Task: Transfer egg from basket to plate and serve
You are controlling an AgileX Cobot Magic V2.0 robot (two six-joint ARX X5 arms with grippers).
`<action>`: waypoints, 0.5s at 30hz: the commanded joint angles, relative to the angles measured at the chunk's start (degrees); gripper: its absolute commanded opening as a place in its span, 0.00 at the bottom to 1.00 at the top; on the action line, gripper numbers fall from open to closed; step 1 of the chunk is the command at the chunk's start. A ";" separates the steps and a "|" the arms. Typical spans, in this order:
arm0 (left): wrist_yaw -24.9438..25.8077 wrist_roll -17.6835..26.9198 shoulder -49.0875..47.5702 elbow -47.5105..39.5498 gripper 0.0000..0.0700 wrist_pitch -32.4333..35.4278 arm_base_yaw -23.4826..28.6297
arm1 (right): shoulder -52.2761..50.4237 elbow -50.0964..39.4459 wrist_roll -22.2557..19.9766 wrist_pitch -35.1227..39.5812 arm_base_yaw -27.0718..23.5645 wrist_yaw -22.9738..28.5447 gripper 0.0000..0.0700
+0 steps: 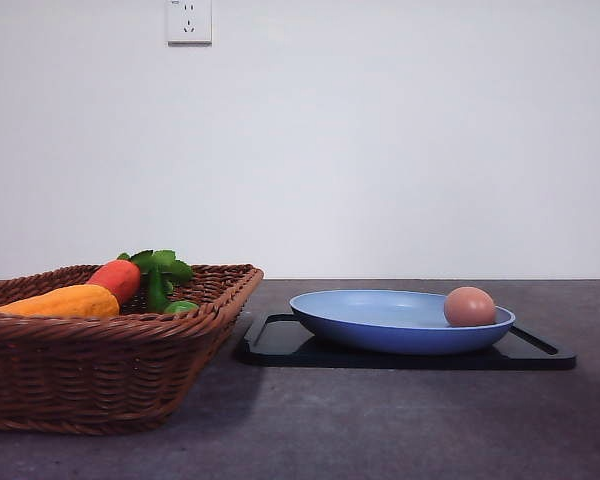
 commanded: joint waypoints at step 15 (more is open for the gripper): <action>0.39 -0.13 -0.11 -1.31 0.00 -1.07 0.11 | -0.04 -0.35 0.63 0.15 -0.02 0.02 0.00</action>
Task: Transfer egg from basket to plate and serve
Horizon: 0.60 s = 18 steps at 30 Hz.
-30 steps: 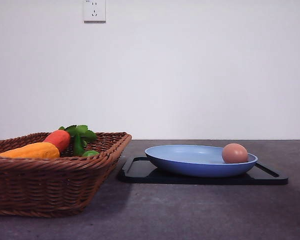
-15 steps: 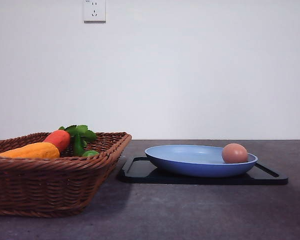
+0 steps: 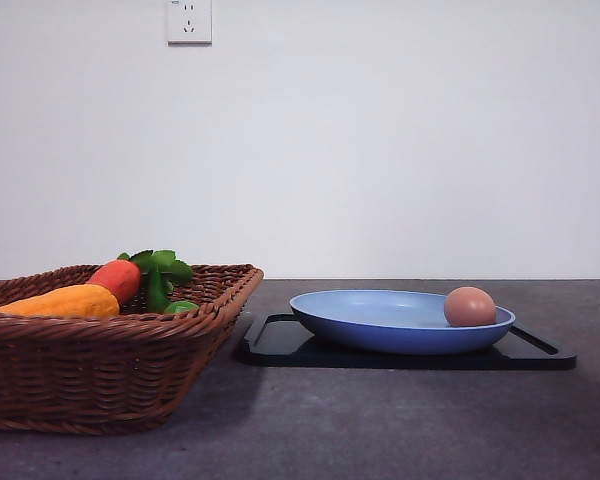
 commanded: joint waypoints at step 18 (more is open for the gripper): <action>0.37 -0.13 -0.11 -1.31 0.00 -1.07 0.11 | -0.04 -0.35 0.61 0.17 -0.02 0.02 0.00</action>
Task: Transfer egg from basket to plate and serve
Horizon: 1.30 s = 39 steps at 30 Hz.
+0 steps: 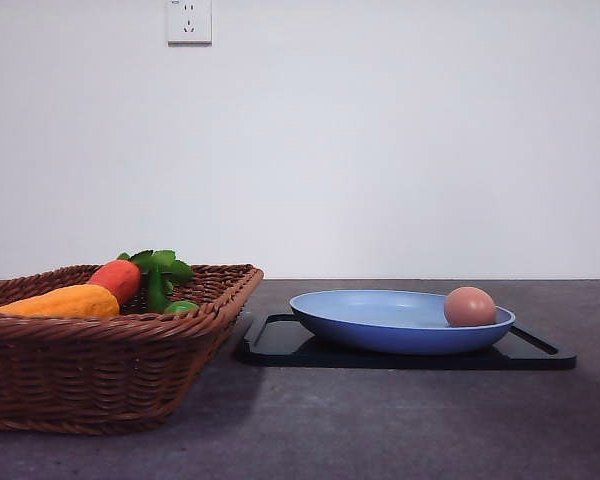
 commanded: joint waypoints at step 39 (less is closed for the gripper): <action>0.35 -0.13 -0.11 -1.31 0.00 -1.07 0.11 | -0.04 -0.35 0.63 0.15 -0.02 0.02 0.00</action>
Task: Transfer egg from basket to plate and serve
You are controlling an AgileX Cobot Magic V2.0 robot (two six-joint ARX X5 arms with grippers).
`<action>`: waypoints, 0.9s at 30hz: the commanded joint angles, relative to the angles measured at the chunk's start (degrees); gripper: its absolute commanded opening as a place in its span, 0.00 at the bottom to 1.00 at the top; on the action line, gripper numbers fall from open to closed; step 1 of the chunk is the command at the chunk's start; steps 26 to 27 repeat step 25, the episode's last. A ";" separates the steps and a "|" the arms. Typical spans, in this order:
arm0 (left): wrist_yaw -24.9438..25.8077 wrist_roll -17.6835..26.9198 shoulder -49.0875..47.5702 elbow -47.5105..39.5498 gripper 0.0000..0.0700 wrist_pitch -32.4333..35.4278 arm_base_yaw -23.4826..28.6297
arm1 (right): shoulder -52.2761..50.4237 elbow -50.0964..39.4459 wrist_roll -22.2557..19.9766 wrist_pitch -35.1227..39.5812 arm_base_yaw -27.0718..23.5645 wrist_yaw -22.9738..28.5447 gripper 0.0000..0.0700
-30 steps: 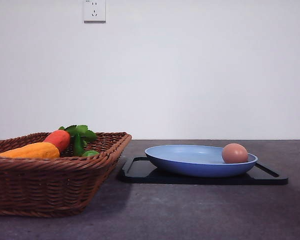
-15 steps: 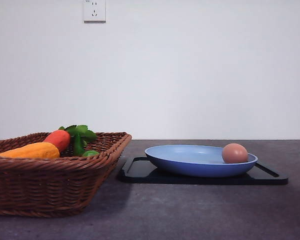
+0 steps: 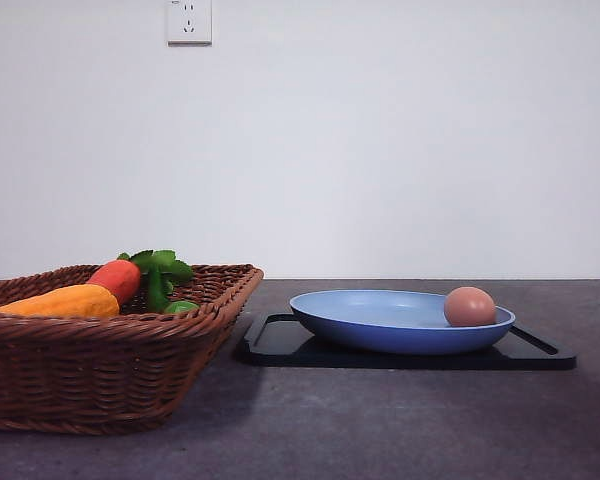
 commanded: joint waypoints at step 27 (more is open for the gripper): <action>0.39 -0.13 -0.11 -1.31 0.00 -1.07 0.11 | -0.04 -0.35 0.61 0.15 -0.02 0.02 0.00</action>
